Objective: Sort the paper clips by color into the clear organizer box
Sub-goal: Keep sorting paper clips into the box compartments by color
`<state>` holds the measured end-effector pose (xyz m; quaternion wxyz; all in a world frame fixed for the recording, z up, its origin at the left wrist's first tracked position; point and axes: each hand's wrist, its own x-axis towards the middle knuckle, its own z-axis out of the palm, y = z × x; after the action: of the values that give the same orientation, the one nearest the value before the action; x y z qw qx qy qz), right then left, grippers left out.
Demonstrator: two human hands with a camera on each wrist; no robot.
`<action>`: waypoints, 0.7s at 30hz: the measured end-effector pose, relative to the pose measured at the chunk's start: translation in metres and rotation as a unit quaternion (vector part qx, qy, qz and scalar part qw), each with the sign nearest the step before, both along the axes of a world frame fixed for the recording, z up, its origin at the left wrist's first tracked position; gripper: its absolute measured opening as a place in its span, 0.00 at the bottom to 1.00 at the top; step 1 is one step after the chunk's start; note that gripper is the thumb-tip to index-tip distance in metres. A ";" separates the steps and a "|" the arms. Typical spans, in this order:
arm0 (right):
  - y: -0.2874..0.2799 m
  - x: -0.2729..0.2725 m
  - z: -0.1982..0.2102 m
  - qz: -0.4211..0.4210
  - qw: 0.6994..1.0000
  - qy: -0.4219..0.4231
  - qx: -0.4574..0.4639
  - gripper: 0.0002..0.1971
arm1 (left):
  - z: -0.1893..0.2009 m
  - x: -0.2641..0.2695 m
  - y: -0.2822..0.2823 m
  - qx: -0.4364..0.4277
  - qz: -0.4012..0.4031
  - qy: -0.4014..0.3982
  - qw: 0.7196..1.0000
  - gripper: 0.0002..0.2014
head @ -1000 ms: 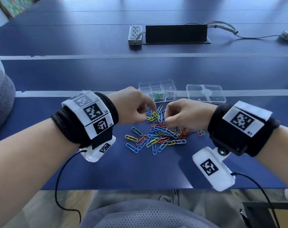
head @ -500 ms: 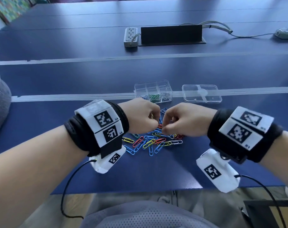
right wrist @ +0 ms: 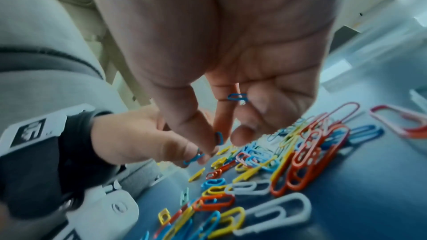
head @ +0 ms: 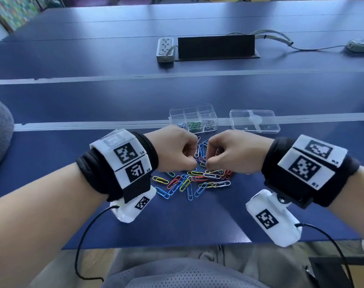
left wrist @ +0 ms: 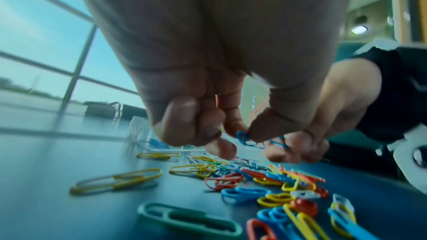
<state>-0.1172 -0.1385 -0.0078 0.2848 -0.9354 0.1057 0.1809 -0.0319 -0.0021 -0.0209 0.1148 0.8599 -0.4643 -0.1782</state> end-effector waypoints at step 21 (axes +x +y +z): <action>-0.044 0.089 0.017 -0.157 0.979 -0.035 0.126 0.06 | 0.017 0.048 -0.021 0.023 0.136 0.024 0.990 0.15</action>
<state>-0.0283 -0.1823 0.0093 0.4288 -0.8695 0.2176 0.1132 0.0160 -0.0230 -0.0036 0.1297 0.9128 -0.3361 -0.1924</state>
